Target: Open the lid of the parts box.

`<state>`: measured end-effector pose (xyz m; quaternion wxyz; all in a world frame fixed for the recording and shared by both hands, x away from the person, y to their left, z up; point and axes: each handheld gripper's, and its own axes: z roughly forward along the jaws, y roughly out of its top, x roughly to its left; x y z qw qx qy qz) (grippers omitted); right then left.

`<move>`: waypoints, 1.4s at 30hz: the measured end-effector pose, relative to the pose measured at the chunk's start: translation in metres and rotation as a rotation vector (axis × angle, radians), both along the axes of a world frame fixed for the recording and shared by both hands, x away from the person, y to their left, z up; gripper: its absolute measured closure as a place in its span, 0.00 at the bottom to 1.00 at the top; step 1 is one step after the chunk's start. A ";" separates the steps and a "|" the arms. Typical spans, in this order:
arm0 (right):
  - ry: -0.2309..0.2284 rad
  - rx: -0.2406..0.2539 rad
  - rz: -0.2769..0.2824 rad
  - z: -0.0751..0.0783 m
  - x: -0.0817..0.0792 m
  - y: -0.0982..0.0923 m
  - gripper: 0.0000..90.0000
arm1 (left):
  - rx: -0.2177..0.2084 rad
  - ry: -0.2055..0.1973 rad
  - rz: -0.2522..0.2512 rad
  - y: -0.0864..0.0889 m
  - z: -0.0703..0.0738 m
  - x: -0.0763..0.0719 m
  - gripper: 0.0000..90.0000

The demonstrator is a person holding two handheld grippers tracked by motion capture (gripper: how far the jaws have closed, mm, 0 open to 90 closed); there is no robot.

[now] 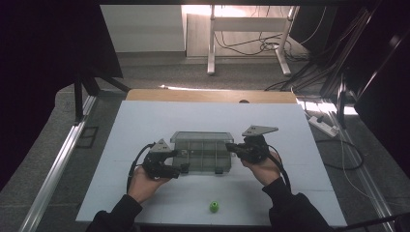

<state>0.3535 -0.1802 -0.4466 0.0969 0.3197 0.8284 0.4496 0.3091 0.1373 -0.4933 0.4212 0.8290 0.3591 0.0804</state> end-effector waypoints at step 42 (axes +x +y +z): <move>-0.027 0.000 -0.027 0.001 0.028 0.006 0.99 | 0.052 -0.010 -0.075 -0.016 -0.017 0.008 0.99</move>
